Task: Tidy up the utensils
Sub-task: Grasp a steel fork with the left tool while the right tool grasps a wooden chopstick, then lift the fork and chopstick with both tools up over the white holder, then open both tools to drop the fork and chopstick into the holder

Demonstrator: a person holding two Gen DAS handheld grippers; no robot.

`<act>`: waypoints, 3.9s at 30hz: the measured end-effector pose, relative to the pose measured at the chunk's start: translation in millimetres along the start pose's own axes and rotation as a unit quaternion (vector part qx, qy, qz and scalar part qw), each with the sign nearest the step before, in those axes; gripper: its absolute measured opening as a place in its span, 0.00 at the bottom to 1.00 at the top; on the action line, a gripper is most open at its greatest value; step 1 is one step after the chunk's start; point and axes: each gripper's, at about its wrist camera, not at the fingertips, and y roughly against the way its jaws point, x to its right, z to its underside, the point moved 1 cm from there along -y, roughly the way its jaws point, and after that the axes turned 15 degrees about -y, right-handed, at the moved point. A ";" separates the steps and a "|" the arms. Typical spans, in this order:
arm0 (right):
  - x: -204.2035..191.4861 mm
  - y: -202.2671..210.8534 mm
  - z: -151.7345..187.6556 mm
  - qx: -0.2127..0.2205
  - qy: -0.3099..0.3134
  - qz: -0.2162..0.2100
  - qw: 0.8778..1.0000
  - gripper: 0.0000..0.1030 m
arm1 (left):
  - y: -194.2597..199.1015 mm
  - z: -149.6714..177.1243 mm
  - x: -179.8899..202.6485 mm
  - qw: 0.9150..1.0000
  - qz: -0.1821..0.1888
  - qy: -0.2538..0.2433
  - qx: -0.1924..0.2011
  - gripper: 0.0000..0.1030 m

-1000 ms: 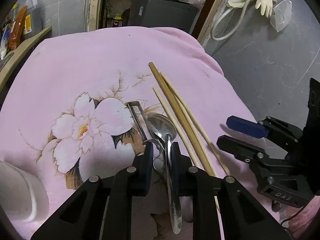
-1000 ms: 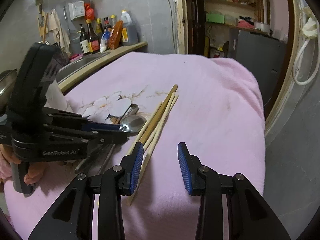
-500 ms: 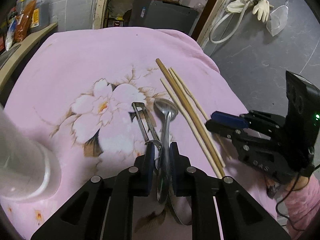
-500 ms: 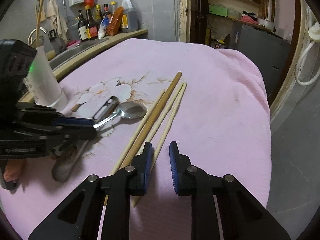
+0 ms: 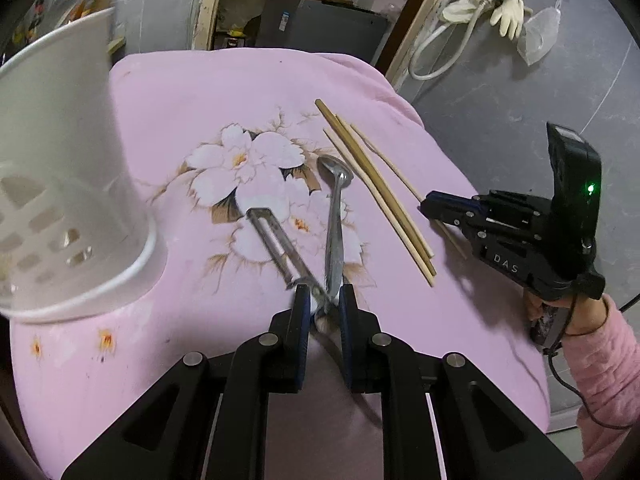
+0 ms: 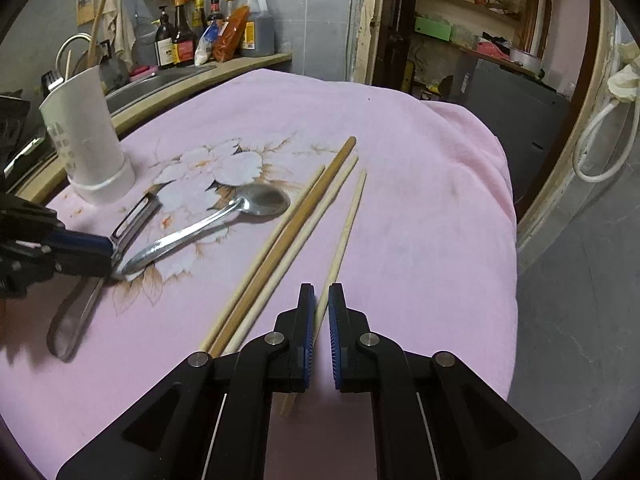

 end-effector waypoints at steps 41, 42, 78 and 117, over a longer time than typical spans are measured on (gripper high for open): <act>-20.2 67.1 -8.1 0.233 -0.056 -0.030 0.970 0.03 | 62.8 9.2 16.2 0.979 -0.112 -0.009 0.169 0.04; -25.3 73.9 -5.0 0.255 -0.056 -0.033 0.965 0.03 | 69.9 9.8 20.5 0.974 -0.124 -0.016 0.191 0.04; -206.9 133.1 -80.2 0.504 -0.027 -0.212 0.837 0.03 | 259.1 25.1 -110.8 0.811 -0.328 0.065 0.480 0.04; -225.0 42.0 -85.2 0.429 -0.017 -0.211 0.878 0.04 | 189.0 43.2 -146.0 0.843 -0.295 0.121 0.433 0.05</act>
